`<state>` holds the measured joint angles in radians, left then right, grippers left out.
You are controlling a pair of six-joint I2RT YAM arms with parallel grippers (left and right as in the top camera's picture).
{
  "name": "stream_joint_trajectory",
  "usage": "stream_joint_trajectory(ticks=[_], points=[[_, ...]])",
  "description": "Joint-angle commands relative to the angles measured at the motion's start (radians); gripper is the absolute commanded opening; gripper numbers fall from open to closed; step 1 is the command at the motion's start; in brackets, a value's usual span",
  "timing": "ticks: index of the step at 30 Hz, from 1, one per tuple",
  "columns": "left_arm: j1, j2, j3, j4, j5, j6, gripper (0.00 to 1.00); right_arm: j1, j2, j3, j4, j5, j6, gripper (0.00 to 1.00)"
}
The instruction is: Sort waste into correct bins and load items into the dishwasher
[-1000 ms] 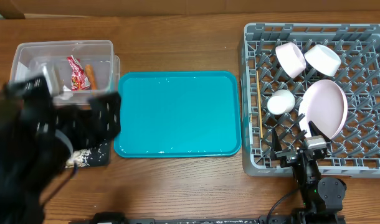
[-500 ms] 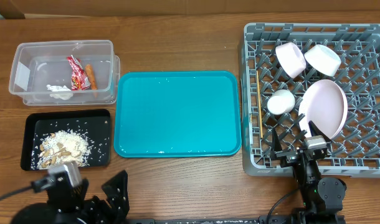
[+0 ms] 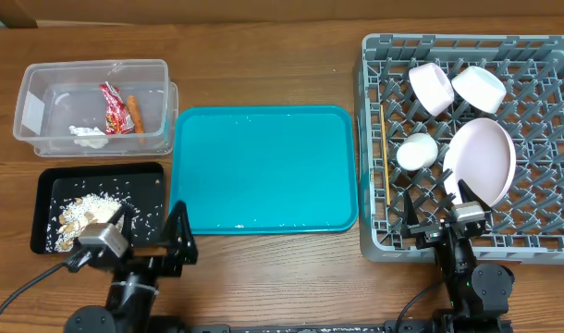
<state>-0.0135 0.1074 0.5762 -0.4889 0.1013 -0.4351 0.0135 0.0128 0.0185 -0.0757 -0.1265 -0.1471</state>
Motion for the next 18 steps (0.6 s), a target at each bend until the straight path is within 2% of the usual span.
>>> stream_joint_trajectory(ticks=[1, 6, 10, 15, 18], points=[[0.004, -0.062, -0.162, 0.183, 0.044, -0.008, 1.00, -0.003, -0.010, -0.011, 0.004, -0.002, -0.003, 1.00], [0.004, -0.104, -0.346, 0.430, 0.048, -0.026, 1.00, -0.003, -0.010, -0.011, 0.004, -0.002, -0.003, 1.00], [0.004, -0.104, -0.443, 0.521, 0.033, -0.026, 1.00, -0.003, -0.010, -0.011, 0.004, -0.002, -0.003, 1.00], [0.003, -0.104, -0.567, 0.573, 0.010, -0.026, 0.99, -0.003, -0.010, -0.011, 0.004, -0.002, -0.003, 1.00], [0.000, -0.104, -0.571, 0.488, -0.010, -0.007, 0.98, -0.003, -0.010, -0.011, 0.004, -0.002, -0.003, 1.00]])
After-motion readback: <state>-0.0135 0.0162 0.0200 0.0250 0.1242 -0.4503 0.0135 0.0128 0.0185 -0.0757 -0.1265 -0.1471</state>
